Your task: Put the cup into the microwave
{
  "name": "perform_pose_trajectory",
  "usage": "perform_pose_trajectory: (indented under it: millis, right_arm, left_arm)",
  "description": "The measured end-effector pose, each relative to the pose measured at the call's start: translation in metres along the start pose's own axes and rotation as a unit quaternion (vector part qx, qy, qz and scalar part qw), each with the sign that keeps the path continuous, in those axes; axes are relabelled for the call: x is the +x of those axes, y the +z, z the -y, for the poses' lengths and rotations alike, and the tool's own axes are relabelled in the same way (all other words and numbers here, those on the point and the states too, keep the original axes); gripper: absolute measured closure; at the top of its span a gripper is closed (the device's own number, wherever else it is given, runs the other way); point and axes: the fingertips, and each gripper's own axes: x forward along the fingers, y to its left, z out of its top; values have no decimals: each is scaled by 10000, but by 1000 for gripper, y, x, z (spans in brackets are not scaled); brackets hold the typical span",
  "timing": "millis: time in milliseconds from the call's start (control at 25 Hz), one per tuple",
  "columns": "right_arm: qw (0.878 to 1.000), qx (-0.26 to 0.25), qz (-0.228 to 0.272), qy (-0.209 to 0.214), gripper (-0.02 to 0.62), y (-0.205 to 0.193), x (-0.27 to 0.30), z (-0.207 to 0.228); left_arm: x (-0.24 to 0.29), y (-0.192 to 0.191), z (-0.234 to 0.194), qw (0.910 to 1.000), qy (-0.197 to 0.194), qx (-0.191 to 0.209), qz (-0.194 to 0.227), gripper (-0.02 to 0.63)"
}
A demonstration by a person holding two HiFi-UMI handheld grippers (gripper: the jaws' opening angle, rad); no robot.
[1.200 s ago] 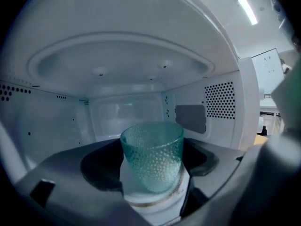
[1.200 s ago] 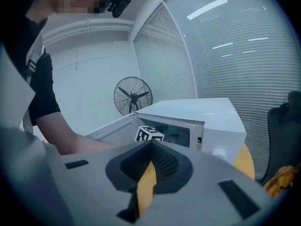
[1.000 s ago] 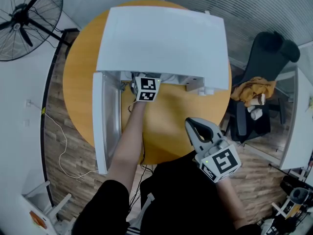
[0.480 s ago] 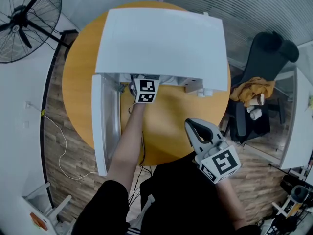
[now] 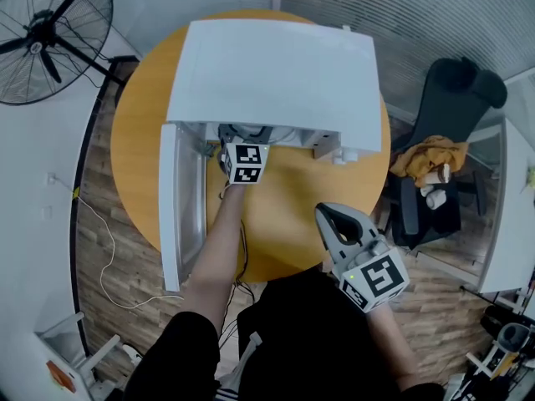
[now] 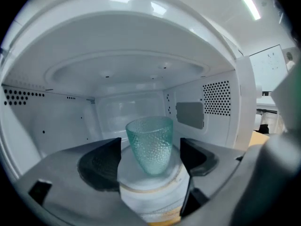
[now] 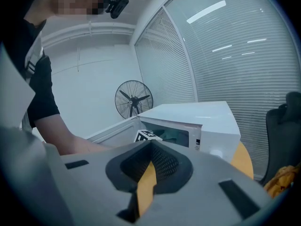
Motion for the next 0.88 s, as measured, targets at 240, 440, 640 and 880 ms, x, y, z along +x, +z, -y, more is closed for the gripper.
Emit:
perform_pose_trajectory:
  millis: [240, 440, 640, 880]
  right_arm:
    - [9996, -101, 205, 150, 586, 5, -23, -11]
    - [9989, -139, 323, 299, 586, -4, -52, -21]
    - [9977, -139, 553, 372, 586, -11, -89, -27]
    - [9957, -237, 774, 446, 586, -14, -133, -29]
  left_arm:
    - [-36, -2, 17, 9998, 44, -10, -194, 236]
    - [-71, 2, 37, 9995, 103, -59, -283, 238]
    - [-114, 11, 73, 9991, 118, -48, -406, 242]
    - [-159, 28, 121, 9991, 211, -41, -362, 282]
